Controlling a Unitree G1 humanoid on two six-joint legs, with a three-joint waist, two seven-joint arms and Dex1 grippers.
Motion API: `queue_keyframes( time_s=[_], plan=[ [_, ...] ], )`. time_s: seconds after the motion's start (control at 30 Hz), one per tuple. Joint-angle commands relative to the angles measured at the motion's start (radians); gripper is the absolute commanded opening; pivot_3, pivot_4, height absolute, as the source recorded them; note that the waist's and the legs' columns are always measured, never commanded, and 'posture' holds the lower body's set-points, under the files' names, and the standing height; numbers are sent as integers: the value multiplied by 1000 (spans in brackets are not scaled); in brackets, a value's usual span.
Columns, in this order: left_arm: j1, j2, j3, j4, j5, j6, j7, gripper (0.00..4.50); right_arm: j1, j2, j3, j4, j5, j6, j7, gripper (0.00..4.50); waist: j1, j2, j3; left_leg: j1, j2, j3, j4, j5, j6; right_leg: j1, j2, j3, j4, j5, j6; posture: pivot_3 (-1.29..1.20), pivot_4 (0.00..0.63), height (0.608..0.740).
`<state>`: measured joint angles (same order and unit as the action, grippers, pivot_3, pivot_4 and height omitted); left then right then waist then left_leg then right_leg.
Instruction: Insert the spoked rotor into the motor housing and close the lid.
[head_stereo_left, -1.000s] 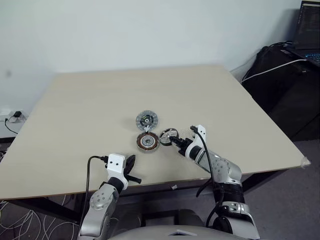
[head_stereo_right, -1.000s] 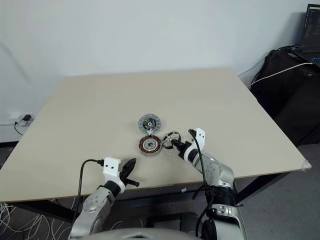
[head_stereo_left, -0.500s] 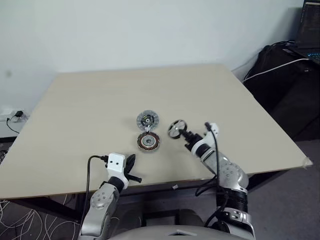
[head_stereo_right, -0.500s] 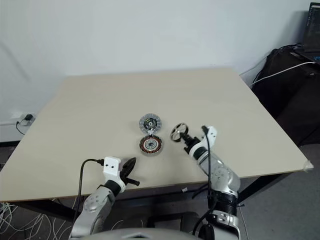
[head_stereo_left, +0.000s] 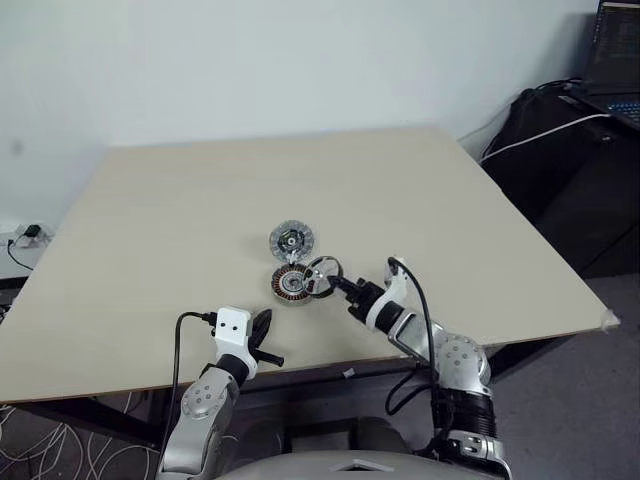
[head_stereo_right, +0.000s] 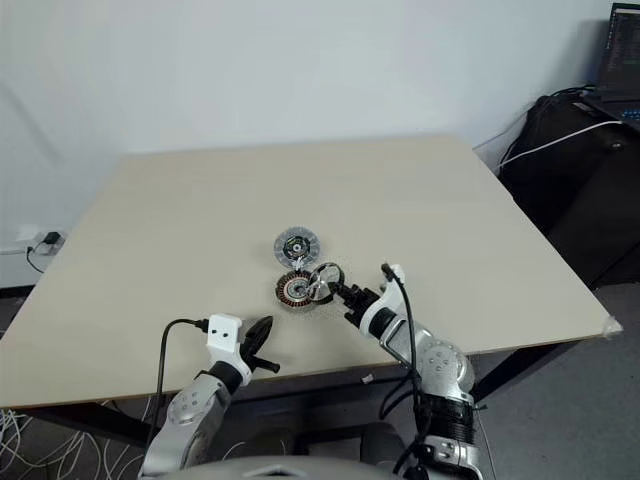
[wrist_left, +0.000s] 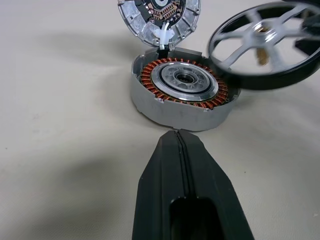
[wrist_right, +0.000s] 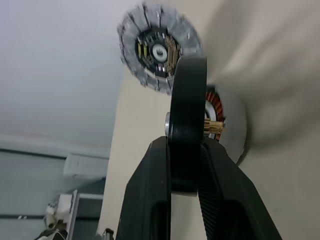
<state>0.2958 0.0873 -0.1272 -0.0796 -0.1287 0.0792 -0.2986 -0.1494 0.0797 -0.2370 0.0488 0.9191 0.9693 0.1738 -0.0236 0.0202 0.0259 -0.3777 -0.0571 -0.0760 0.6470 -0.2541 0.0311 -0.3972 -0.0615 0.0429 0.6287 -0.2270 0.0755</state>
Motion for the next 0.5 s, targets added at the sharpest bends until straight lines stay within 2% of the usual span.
queue_keyframes(
  time_s=[0.03, 0.5],
  plan=[
    [0, 6, 6, -42, -6, -7, -1, 0, -57, 119, 13, 35, 59, -35, 35, 406, 0, 0, 0, 0, 0, 0, 0, 0, 0, 0, 0, 0, 0, 0, 0, 0, 0, 740],
    [13, 16, 5, -51, -8, 0, -4, 0, -116, 129, 43, 128, 133, -63, 73, 406, -2, 0, 0, 0, 0, 0, 0, 0, 0, 0, 0, 0, 0, 0, 0, 0, 0, 740]
  ],
)
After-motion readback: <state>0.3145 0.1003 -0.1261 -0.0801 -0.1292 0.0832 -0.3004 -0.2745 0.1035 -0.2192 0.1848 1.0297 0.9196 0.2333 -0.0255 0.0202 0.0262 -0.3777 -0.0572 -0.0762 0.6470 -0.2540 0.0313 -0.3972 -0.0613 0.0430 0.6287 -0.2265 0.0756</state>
